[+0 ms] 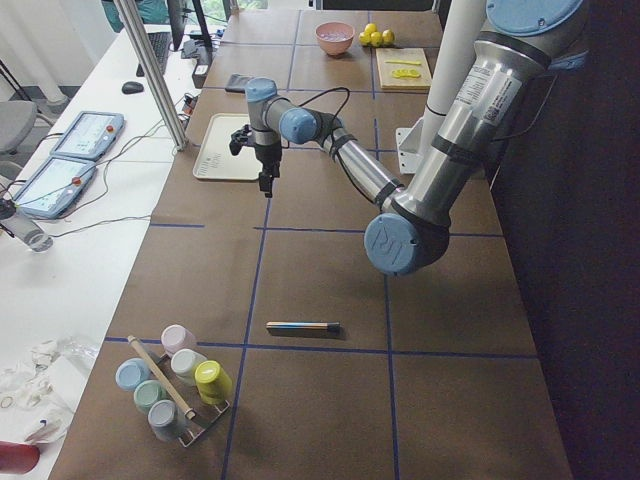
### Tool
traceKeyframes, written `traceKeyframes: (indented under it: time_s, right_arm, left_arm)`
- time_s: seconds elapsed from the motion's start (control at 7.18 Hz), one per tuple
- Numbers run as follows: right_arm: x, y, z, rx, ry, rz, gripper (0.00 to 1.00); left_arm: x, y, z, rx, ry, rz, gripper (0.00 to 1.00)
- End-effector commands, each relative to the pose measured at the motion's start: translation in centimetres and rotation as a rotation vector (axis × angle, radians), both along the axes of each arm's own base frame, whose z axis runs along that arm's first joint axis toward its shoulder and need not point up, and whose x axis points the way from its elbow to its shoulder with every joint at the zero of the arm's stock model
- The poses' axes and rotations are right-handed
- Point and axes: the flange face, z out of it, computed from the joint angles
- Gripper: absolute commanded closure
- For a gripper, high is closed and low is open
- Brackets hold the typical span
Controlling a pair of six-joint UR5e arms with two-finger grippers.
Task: Mash ice and strawberries in cup
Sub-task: 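Move the empty left gripper back toward the metal pestle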
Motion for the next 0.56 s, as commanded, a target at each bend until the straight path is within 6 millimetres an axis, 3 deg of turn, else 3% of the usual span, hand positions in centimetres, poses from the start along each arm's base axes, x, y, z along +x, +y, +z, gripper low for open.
traceKeyframes:
  time_s: [0.0,0.14,0.28,0.42]
  right_arm:
    - [1.2,0.5,0.5,-0.044,0.026,0.025,0.01]
    - [1.5,0.6,-0.3,-0.082,0.026,0.026,0.01]
    - [1.7,1.0,-2.0,-0.114,0.026,0.025,0.01]
    - [1.8,1.7,-2.3,-0.118,0.021,0.027,0.01]
  left_arm:
    - [-10.5,-2.0,8.6,-0.015,0.010,0.043,0.00]
    - [-13.2,-3.4,12.1,-0.031,0.003,0.062,0.00]
    - [-14.7,-4.3,15.4,-0.052,-0.011,0.077,0.00]
    - [-15.3,-4.6,18.8,-0.049,-0.011,0.083,0.00]
